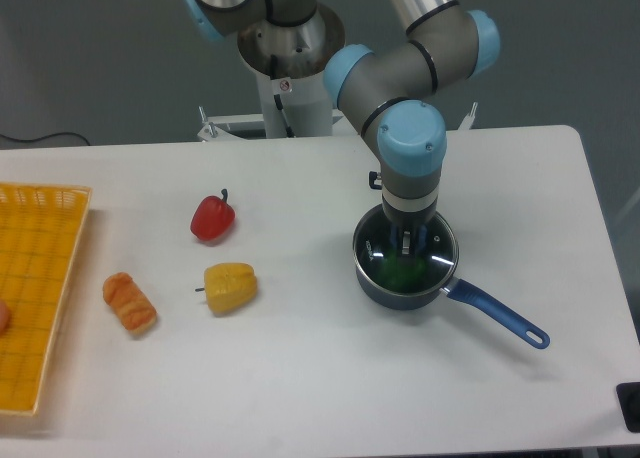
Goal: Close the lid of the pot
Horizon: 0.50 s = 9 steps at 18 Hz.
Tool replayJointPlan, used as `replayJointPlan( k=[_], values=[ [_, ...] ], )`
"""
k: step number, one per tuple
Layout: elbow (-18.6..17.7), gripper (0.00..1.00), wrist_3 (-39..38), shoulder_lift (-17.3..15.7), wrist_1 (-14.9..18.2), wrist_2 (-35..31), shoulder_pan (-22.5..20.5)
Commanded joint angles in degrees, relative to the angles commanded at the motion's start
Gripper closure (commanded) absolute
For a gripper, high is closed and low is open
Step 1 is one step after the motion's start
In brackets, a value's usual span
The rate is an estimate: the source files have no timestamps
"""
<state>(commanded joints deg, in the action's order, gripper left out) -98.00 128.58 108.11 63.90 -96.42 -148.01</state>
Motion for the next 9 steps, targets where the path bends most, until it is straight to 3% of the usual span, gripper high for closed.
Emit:
replayJointPlan(
  k=[9],
  values=[
    [0.4, 0.31, -0.1, 0.4, -0.1, 0.0, 0.0]
  ],
)
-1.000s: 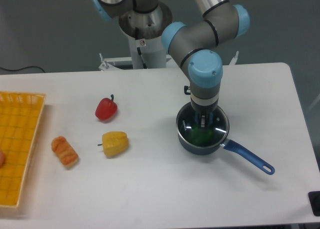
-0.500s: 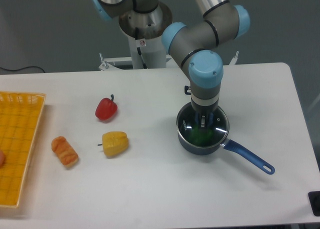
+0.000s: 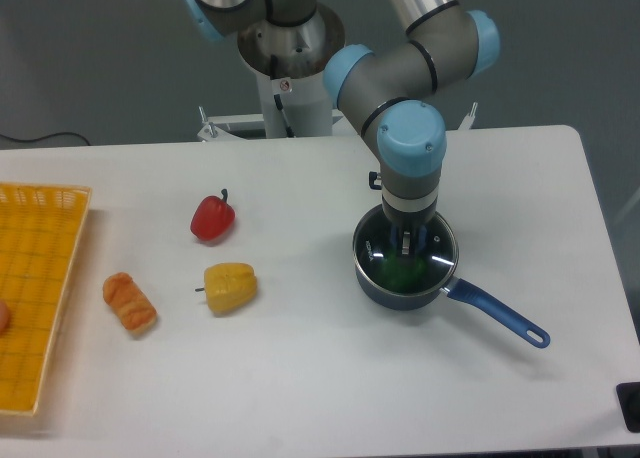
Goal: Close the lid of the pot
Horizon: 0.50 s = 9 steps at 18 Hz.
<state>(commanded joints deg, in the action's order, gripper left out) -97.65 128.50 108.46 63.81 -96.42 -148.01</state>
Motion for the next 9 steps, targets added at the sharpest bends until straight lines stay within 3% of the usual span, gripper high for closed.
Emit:
replayJointPlan(
  k=[6, 9],
  values=[
    [0.3, 0.16, 0.1, 0.2, 0.0, 0.0, 0.1],
    [0.2, 0.15, 0.1, 0.2, 0.0, 0.0, 0.1]
  ],
)
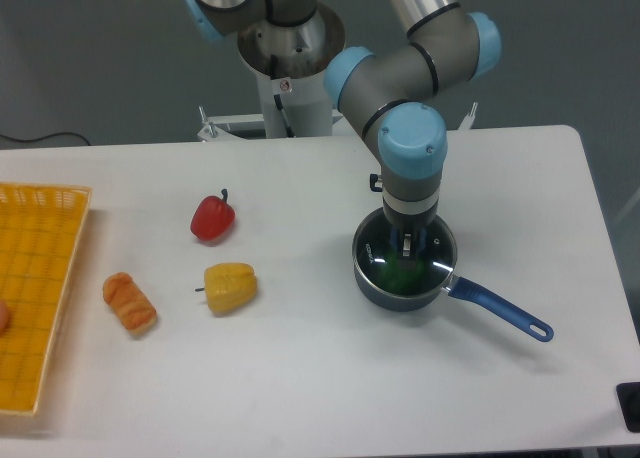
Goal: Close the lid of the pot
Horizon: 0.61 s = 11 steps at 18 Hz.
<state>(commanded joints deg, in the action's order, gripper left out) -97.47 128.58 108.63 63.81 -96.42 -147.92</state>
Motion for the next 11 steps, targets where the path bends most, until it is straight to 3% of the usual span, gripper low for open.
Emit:
replayJointPlan(
  k=[4, 5, 6, 11],
  values=[
    [0.0, 0.13, -0.2, 0.0, 0.1, 0.0, 0.1],
    [0.0, 0.10, -0.8, 0.0, 0.1, 0.1, 0.2],
    [0.1, 0.00, -0.8, 0.0, 0.2, 0.4, 0.2],
    [1.0, 0.00, -4.0, -0.6, 0.4, 2.0, 0.6]
  ],
)
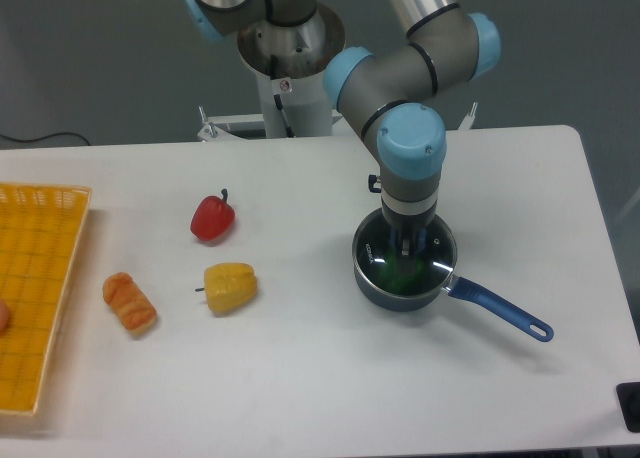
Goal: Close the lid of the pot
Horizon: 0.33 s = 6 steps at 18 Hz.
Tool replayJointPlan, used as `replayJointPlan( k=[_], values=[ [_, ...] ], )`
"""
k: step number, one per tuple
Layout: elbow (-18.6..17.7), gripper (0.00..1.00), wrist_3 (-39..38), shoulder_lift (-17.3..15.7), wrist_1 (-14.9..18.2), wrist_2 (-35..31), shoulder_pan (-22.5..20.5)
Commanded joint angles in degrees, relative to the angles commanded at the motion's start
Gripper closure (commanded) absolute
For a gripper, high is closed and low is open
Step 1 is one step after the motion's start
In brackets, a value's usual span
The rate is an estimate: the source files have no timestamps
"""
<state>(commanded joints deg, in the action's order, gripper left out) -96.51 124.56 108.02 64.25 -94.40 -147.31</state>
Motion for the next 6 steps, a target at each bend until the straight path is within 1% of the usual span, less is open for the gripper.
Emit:
replayJointPlan(
  k=[3, 6],
  values=[
    [1.5, 0.00, -3.7, -0.5, 0.1, 2.8, 1.1],
    [2.2, 0.00, -4.0, -0.9, 0.5, 4.0, 0.8]
  ],
)
